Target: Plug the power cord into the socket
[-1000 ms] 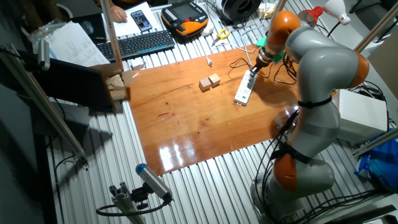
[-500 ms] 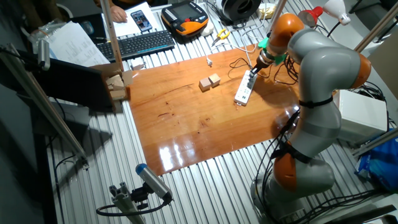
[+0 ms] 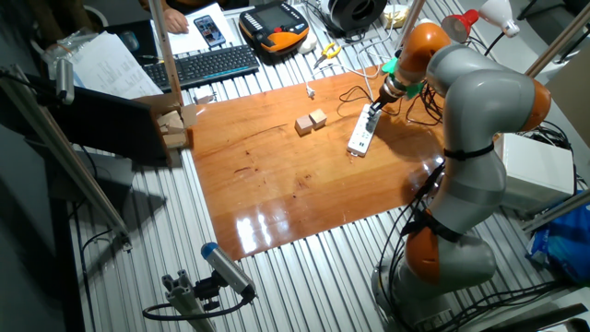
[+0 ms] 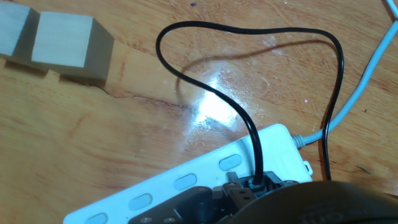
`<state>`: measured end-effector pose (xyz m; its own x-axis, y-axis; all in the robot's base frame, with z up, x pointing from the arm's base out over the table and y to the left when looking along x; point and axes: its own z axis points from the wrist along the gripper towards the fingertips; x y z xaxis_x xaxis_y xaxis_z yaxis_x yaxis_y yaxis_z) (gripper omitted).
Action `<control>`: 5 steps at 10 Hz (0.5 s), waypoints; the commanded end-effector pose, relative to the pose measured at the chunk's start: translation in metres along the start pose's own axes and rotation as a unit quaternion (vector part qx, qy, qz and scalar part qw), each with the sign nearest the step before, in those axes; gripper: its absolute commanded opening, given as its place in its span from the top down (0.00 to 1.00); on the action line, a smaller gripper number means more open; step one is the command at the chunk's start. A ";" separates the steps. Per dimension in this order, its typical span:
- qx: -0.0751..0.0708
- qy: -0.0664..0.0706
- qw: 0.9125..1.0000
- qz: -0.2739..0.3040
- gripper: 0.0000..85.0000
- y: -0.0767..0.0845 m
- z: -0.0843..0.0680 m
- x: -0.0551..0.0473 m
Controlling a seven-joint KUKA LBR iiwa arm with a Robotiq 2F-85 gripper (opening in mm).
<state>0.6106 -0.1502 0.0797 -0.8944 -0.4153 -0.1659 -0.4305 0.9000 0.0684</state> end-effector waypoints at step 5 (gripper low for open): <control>-0.003 -0.007 1.000 0.001 1.00 0.003 0.003 0.002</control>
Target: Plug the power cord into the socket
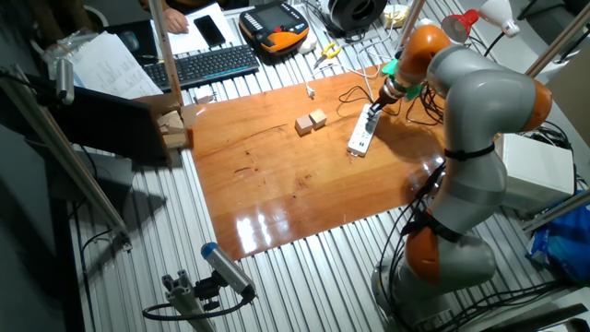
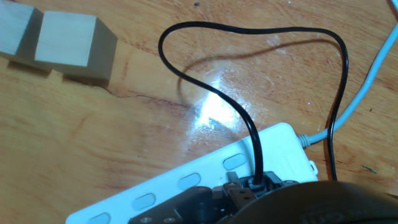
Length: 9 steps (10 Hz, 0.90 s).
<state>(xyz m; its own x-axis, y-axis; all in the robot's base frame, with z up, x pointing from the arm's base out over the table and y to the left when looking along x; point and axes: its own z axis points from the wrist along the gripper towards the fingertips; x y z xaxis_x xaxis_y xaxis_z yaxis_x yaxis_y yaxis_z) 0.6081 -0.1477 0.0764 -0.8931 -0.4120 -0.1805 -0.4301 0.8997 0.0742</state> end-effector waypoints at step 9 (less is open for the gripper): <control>0.005 -0.004 1.000 0.000 1.00 -0.002 0.003 0.005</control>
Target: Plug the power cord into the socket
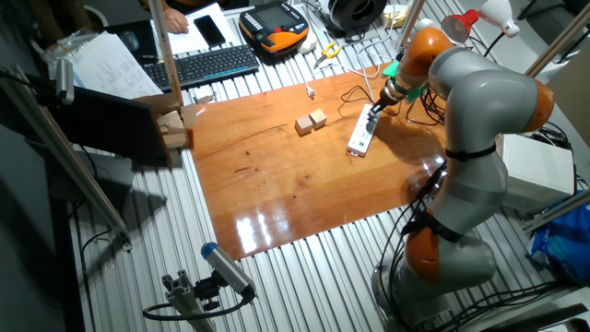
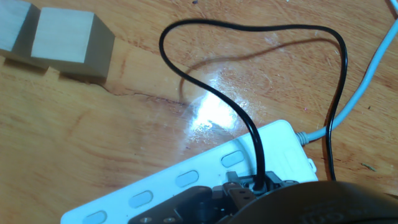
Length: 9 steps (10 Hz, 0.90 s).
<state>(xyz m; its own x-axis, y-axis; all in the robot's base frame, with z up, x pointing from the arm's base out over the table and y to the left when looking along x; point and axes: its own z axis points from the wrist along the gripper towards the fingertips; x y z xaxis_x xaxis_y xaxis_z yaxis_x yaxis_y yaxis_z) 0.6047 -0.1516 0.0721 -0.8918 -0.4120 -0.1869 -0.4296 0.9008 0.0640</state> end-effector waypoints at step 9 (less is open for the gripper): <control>0.005 0.002 1.000 -0.001 1.00 0.002 -0.004 -0.003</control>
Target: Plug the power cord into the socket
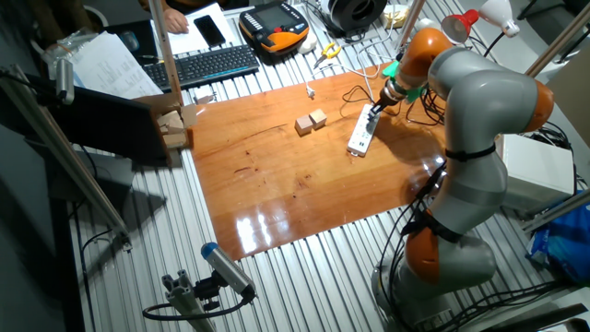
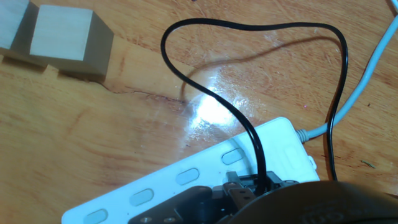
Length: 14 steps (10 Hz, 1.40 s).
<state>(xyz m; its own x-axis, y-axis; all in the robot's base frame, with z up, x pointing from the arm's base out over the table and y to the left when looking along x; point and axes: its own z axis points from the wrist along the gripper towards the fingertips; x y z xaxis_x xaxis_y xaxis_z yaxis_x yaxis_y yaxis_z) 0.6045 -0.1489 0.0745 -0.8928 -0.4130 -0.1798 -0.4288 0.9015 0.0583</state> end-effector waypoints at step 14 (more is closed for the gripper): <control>0.011 0.001 1.000 -0.002 1.00 0.002 -0.005 -0.006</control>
<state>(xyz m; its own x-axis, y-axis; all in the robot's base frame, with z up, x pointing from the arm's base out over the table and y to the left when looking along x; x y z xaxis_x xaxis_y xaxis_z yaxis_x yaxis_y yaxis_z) 0.6086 -0.1459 0.0805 -0.8913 -0.4169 -0.1780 -0.4292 0.9025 0.0353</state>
